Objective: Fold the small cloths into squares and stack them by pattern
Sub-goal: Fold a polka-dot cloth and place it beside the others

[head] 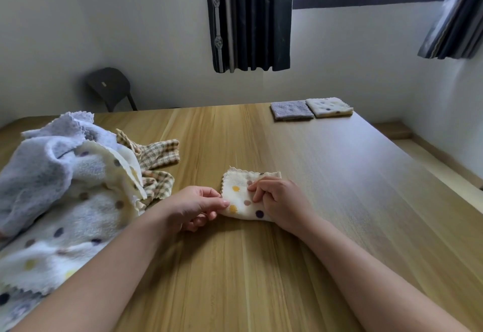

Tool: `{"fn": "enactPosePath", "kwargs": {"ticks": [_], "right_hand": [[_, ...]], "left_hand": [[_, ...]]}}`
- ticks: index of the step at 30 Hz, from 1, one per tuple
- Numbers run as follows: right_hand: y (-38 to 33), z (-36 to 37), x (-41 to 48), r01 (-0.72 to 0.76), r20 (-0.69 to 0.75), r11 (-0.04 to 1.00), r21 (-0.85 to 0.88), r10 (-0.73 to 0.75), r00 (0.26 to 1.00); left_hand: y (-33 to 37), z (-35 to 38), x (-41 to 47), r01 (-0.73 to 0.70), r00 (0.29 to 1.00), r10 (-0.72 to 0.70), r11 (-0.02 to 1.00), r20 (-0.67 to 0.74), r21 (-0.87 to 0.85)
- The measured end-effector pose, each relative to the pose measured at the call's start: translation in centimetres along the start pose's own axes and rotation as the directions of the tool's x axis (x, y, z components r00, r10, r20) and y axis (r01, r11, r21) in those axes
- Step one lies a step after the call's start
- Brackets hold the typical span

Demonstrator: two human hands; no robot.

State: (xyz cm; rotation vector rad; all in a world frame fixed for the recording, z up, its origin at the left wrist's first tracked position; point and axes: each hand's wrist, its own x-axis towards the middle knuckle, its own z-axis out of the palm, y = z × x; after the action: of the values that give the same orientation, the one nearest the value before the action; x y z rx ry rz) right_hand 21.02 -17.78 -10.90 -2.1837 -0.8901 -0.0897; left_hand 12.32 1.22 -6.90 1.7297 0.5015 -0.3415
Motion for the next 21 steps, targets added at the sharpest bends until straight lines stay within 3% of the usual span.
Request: {"fn": "enactPosePath", "kwargs": {"ticks": [10,17,21], "right_hand": [[0.3,0.2,0.0,0.010,-0.008,1.000,0.005,-0.010,1.000],[0.4,0.3,0.2,0.013,-0.017,1.000,0.000,-0.013,1.000],[0.5,0.3,0.2,0.015,-0.019,1.000,0.011,-0.015,1.000]], "left_hand": [[-0.1,-0.2,0.3,0.017,0.996,-0.023,0.998,0.088,0.066],[1.0,0.1,-0.2,0.064,0.938,-0.076,0.997,0.337,0.048],[1.2,-0.3,0.2,0.050,0.932,-0.113,0.981,0.344,0.187]]}}
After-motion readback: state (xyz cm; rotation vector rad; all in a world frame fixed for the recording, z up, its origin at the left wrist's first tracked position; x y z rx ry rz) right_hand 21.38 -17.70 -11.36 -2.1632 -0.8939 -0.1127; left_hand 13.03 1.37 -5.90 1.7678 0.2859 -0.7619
